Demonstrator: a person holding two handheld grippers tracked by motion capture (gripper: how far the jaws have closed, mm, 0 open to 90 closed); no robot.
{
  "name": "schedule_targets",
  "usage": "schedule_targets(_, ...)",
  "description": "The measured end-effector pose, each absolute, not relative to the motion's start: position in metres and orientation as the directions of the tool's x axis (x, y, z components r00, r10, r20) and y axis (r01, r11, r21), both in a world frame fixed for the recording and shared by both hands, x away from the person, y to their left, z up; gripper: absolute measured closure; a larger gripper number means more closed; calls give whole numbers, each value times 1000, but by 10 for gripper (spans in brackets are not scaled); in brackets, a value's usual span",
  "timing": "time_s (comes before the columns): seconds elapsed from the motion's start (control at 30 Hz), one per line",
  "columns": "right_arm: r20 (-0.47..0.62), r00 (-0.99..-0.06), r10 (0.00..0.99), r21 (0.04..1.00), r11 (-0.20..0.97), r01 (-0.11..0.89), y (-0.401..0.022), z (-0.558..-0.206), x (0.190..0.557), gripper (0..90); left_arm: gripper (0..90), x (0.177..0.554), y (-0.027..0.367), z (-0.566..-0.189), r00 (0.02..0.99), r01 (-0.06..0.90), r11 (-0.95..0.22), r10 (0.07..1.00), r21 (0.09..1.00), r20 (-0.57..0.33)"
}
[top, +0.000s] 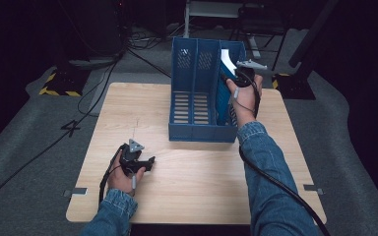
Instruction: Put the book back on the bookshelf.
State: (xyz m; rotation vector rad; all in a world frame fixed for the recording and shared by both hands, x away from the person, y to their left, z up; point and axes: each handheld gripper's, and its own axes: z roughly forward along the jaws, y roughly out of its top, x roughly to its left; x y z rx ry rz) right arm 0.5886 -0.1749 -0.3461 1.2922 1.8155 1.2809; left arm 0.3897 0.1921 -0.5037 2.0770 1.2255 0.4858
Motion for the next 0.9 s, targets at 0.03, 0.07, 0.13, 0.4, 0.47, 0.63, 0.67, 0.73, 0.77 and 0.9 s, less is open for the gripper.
schedule_targets(0.03,107,-365,925,911,56,409,-174,-347,587,554,285,390,192,-504,491,623,-337,871,706,-17)
schedule_targets(0.07,107,-365,925,911,56,409,-174,-347,587,554,285,390,192,-504,491,623,-337,871,706,-17)
schedule_targets(0.13,109,-353,929,876,78,477,-170,-351,587,584,284,390,192,-504,491,623,-336,871,706,-18)
schedule_targets(0.4,111,-337,935,897,52,439,-168,-355,594,610,283,390,192,-503,493,625,-338,870,704,-21)
schedule_targets(0.47,102,-340,935,898,60,436,-167,-355,594,608,282,390,192,-504,494,624,-337,869,705,-21)
schedule_targets(0.63,118,-340,933,891,51,451,-169,-353,588,532,282,390,192,-504,490,622,-332,872,709,-20)
schedule_targets(0.67,118,-340,933,891,51,451,-169,-353,588,532,282,390,192,-504,490,622,-334,871,708,-20)
schedule_targets(0.73,114,-360,926,891,65,449,-170,-351,585,468,282,390,192,-504,490,622,-333,872,709,-20)
schedule_targets(0.77,103,-363,926,895,73,440,-171,-348,582,454,282,390,192,-504,490,622,-333,872,709,-20)
schedule_targets(0.9,94,-386,917,909,79,409,-178,-330,565,454,283,390,192,-504,490,623,-333,871,708,-21)
